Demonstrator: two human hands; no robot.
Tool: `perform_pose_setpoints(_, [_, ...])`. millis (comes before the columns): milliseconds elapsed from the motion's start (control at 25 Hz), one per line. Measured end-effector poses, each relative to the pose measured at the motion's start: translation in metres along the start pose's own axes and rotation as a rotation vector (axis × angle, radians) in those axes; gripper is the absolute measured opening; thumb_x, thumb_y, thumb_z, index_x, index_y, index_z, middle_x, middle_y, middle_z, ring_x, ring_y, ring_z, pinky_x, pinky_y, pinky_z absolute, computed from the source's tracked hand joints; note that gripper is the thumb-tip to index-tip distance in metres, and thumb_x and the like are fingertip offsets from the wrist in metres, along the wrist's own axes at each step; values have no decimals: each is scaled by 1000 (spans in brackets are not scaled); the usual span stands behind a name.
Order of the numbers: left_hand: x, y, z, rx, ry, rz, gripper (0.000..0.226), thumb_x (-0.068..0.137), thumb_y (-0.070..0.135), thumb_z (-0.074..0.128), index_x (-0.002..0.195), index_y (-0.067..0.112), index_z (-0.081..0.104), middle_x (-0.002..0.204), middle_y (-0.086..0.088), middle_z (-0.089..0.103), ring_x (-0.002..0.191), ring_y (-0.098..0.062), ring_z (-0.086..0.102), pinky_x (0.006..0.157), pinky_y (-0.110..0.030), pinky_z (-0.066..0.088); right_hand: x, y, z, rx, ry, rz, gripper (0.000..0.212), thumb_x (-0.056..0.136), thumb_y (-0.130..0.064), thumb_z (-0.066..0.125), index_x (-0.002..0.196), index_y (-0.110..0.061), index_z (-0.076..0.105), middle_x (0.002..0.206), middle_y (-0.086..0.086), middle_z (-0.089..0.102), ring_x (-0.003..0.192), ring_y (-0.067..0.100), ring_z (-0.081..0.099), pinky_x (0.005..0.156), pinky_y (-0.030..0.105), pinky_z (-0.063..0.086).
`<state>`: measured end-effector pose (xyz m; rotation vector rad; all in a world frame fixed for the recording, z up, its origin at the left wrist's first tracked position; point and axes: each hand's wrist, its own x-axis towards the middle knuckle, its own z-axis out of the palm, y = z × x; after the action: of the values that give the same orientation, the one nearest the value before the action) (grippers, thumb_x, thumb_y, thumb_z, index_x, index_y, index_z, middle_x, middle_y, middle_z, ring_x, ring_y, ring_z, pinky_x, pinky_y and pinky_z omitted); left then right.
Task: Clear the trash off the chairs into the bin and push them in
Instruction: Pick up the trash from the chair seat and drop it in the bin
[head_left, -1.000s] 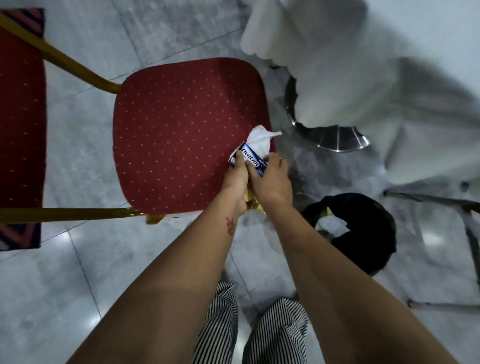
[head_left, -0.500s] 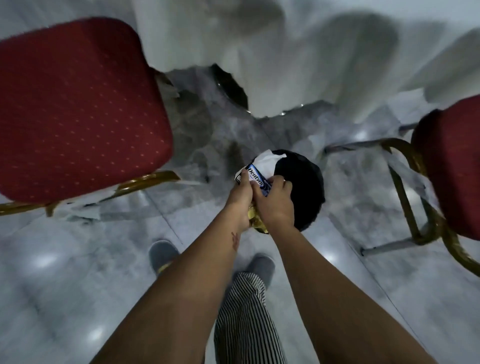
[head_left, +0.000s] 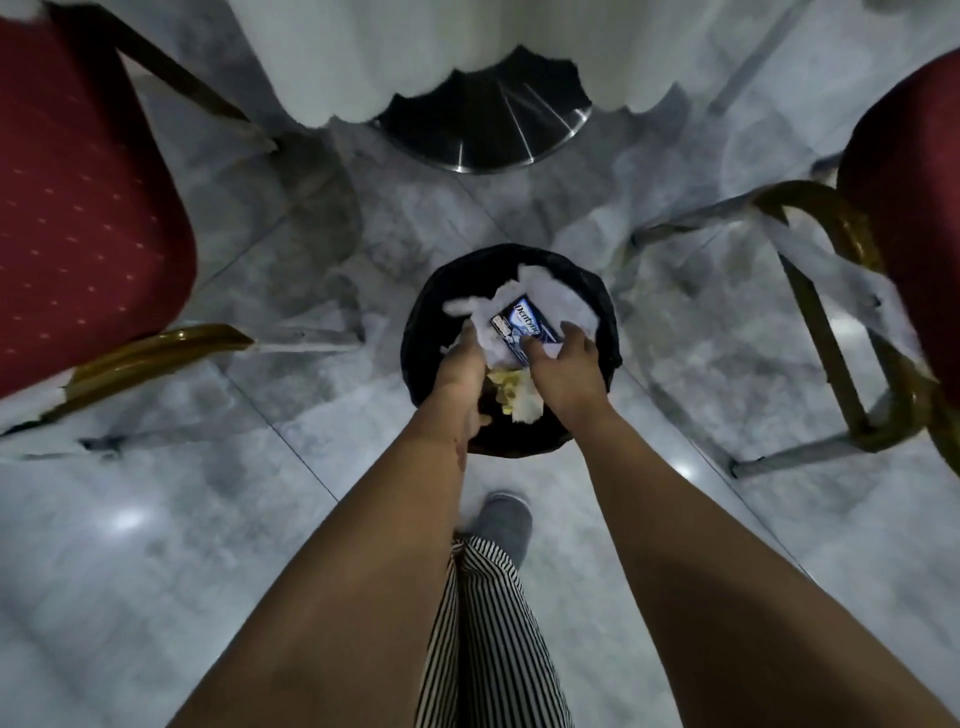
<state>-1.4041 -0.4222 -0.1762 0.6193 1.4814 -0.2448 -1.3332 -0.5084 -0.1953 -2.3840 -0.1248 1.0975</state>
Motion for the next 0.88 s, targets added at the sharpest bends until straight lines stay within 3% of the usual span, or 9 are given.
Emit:
perform_pose_setpoints(120, [9,-5,-2,112,57,66,61,99,57,35,131,10,58,131,-12,61,117,-29,58,105,-40,44,-1,16,-1,-12,-46,0,67,96,-43,53,152,-13,30,159,12,26,141,34,35,113,42,33])
perform_pose_setpoints(280, [-13,-9,-2,506,99,271,56,104,45,29,140,7,50,143,-15,52,130,-32,50,108,-37,38,-26,19,-10,-46,-64,-15,69,93,-44,55,151,-13,32,157,11,32,140,34,38,111,45,37])
perform_pose_setpoints(400, [-39,-9,-4,733,107,411,56,101,50,33,142,14,49,145,-11,51,131,-30,48,108,-38,39,-57,15,-30,-68,-40,-32,69,95,-44,55,152,-13,31,158,11,32,142,32,35,113,42,34])
perform_pose_setpoints(600, [-114,14,15,1061,110,623,53,101,48,35,143,17,45,145,-11,51,130,-32,49,108,-46,39,-111,2,-105,-99,111,-41,72,96,-46,54,154,-11,29,158,8,33,145,28,32,114,41,31])
perform_pose_setpoints(760, [-164,36,58,1250,94,778,59,101,49,33,150,16,34,155,-10,38,141,-31,35,116,-48,28,-134,-2,-171,-152,290,-50,73,96,-46,52,154,-10,26,161,10,29,147,27,27,119,41,24])
perform_pose_setpoints(880, [-193,40,105,1357,41,915,61,100,50,34,150,15,31,157,-13,32,141,-33,34,115,-48,29,-141,4,-224,-147,422,-26,74,95,-45,53,155,-10,26,162,10,26,149,26,23,121,42,21])
